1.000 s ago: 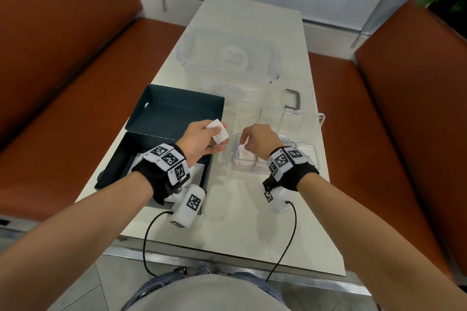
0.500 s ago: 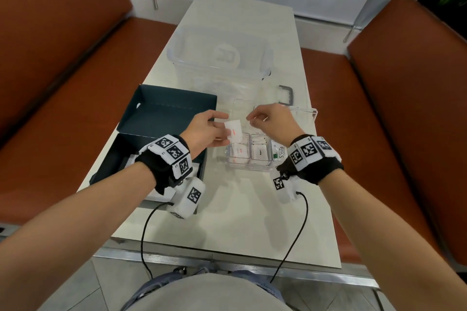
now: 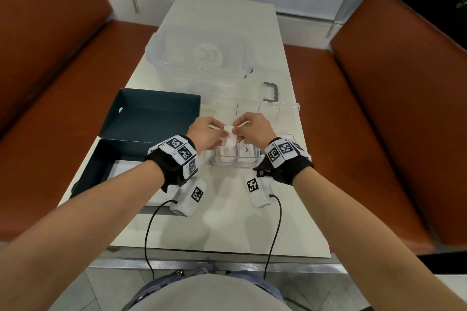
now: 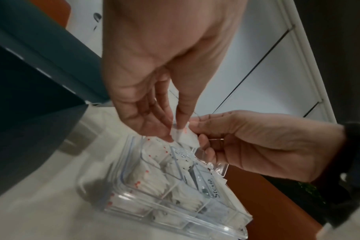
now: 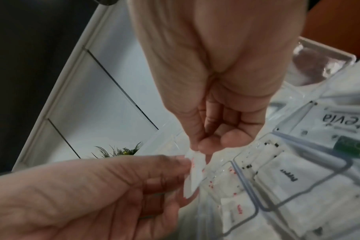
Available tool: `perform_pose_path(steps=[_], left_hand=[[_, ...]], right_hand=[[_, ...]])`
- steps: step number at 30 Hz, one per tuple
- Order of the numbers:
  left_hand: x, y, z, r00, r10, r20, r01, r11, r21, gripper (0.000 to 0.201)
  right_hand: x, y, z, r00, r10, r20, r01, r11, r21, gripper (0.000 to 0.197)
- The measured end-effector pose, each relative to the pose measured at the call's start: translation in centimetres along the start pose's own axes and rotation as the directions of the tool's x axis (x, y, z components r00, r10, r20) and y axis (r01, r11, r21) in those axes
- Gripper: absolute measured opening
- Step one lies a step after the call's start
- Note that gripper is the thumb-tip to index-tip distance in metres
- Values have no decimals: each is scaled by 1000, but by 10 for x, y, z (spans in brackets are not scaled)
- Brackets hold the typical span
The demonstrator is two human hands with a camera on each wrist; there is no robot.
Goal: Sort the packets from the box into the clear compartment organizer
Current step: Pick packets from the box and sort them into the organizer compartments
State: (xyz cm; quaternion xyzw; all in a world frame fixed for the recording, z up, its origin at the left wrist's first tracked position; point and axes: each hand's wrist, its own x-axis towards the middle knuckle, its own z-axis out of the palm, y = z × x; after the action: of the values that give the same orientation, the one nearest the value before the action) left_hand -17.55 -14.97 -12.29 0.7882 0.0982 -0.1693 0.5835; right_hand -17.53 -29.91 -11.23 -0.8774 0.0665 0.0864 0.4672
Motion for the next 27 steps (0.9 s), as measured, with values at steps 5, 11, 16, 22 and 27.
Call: perform_pose_path(steps=[5,11,16,22,27], left_hand=[[-1,0,0,1000,9,-28,-5,990,139,23],[3,7,13,996,91,15,-84,818,569,23],[10,8,23,988,142,58,-131,580,804,29],[11,4,26,968,229,97,-182,386,904,36],[-10,21,-27,947,321,24,-206,548,811,32]], right_hand=[[-1,1,1,1000,-19,-15,17,995,-98,16],[-6,10,-15,999,-36,-39,28,984,-176,18],[-12,14,-19,998,-41,-47,31,981,-189,18],[-16,4,-21,994,-89,-64,78,983,-166,17],[-29,-22,2,989,-150,0,149,983,-102,17]])
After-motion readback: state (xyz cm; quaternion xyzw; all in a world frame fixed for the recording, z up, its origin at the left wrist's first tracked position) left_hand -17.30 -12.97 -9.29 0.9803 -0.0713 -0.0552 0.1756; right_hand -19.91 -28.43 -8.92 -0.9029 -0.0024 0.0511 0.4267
